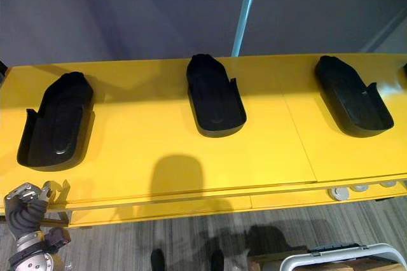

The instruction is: Walk over and take plastic housings, then place them on the shelf

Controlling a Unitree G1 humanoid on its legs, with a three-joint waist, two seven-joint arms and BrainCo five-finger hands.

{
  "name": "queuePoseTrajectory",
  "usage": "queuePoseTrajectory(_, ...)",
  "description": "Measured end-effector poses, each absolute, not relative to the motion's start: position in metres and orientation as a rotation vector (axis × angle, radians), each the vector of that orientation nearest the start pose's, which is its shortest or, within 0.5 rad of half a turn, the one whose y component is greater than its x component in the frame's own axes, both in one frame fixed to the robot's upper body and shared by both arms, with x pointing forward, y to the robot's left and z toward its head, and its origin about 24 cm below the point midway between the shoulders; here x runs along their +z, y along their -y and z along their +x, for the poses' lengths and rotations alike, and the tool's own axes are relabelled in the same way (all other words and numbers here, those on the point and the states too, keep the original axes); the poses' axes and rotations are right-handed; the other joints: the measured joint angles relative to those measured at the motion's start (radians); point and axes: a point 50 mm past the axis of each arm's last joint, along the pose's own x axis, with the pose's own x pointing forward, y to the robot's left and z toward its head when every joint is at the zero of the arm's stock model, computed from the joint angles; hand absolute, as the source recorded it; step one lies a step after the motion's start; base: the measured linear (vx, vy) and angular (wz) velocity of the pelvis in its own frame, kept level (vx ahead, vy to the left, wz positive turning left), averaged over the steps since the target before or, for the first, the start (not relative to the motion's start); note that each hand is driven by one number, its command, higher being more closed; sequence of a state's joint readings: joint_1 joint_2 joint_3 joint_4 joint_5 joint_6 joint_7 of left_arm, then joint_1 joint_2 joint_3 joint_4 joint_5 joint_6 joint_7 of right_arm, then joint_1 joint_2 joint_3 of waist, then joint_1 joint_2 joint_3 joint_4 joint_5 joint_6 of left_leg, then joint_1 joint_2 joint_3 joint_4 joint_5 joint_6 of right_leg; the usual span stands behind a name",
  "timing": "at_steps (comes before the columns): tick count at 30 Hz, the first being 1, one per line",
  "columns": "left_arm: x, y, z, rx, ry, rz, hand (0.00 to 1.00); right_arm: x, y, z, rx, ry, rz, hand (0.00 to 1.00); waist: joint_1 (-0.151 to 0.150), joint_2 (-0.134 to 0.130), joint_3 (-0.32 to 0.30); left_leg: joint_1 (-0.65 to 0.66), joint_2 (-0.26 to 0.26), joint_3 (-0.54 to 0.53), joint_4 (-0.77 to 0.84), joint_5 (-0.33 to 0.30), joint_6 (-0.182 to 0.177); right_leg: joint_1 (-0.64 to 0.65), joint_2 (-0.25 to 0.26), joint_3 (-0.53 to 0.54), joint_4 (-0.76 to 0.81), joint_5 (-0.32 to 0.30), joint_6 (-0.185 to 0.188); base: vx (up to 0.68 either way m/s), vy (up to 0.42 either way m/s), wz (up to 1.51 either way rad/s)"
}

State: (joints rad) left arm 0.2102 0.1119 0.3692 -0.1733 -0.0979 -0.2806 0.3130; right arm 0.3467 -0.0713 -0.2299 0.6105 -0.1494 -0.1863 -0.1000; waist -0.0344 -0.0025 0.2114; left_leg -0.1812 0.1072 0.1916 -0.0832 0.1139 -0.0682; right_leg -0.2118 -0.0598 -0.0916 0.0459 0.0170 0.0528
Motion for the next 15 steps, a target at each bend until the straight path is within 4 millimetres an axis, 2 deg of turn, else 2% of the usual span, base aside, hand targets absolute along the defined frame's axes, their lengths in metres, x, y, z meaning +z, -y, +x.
queuePoseTrajectory(8,0.099,-0.298,0.205,0.71,0.377,0.131,1.0,-0.117,0.235,0.087,-0.345,-0.757,-0.209,0.0,-0.01,-0.001,0.001,-0.005,0.002,0.014,0.003,-0.003,-0.002,-0.012,0.002,0.015,0.0,0.0,-0.001,0.0,-0.001,-0.04)
queuePoseTrajectory(15,0.101,-0.307,0.212,0.723,0.372,0.132,1.0,-0.116,0.235,0.094,-0.339,-0.741,-0.209,0.0,-0.017,-0.004,0.006,-0.004,0.005,0.027,0.007,-0.007,-0.002,-0.017,0.005,0.027,0.004,0.0,-0.001,-0.01,0.0,-0.05)
